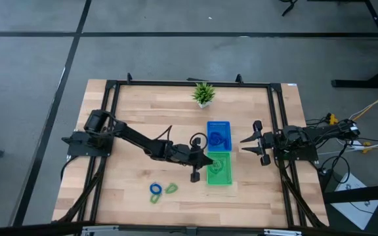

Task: Sort spring keychains
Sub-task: Put the green spring keychain into the green bin

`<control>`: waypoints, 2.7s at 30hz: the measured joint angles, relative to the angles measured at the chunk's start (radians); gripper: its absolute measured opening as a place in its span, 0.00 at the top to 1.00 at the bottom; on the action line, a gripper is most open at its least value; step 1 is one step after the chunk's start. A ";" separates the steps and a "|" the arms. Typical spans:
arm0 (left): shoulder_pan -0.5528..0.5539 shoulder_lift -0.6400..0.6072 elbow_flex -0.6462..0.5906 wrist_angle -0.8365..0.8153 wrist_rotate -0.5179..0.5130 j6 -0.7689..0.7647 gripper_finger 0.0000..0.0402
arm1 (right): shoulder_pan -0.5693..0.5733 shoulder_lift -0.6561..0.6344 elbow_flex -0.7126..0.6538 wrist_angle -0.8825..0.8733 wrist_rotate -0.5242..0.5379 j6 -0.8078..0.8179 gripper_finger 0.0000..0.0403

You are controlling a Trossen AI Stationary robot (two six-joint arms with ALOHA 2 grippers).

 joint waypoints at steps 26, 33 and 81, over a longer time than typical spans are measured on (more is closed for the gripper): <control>-0.003 0.009 0.243 -0.406 0.023 0.105 0.98 | 0.000 0.000 0.000 0.000 0.000 0.000 0.66; -0.009 0.030 0.241 -0.407 0.023 0.108 0.96 | 0.000 0.000 0.000 0.000 0.000 0.000 0.66; -0.193 -0.204 0.242 -0.938 0.124 -0.033 0.67 | 0.000 0.000 0.000 0.000 0.000 0.000 0.66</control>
